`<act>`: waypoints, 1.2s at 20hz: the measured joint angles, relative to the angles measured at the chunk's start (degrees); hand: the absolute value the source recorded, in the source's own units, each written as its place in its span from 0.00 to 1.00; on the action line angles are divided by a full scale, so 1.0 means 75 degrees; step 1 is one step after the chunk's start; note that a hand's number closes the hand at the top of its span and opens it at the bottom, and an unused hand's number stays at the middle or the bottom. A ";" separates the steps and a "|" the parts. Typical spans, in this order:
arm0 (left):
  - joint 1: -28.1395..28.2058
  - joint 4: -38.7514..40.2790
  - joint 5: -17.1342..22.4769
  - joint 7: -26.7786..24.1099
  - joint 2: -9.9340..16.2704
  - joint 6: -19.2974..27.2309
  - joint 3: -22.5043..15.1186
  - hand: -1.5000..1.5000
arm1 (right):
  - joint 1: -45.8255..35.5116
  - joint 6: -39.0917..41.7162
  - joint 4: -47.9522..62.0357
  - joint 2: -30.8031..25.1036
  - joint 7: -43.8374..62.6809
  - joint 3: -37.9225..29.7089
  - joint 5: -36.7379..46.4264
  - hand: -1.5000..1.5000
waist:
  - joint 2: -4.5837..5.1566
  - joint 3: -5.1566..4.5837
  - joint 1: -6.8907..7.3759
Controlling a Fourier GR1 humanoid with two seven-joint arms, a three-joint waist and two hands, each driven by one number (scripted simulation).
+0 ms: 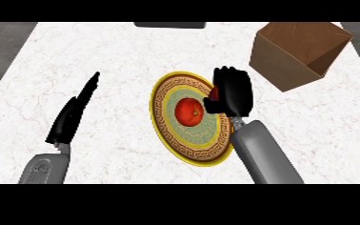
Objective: Pick the can from the plate and place it in the cardboard box
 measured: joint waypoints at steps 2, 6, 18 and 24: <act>-0.0043 0.0012 -0.0020 -0.0023 -0.0022 -0.0019 -0.0053 0.50 | -0.0492 0.0504 0.0361 0.0001 0.0873 -0.0522 -0.0153 1.00 | 0.0038 -0.0004 0.0132; -0.0102 0.0018 -0.0050 -0.0030 -0.0062 -0.0121 -0.0195 0.50 | -0.1939 0.1409 0.1210 0.0002 0.2573 -0.1276 -0.0185 1.00 | 0.0044 -0.0005 0.0384; -0.0335 0.0203 -0.0103 0.0038 -0.0135 -0.0034 -0.0171 0.50 | -0.5865 0.2455 0.3586 -0.0089 0.5088 -0.2329 0.0812 1.00 | -0.0019 -0.0006 0.0267; -0.0232 0.0267 -0.0087 0.0019 -0.0089 -0.0001 -0.0071 0.50 | -0.6612 0.2435 0.3988 -0.0336 0.5445 -0.2825 0.1282 1.00 | -0.0073 0.0001 0.0075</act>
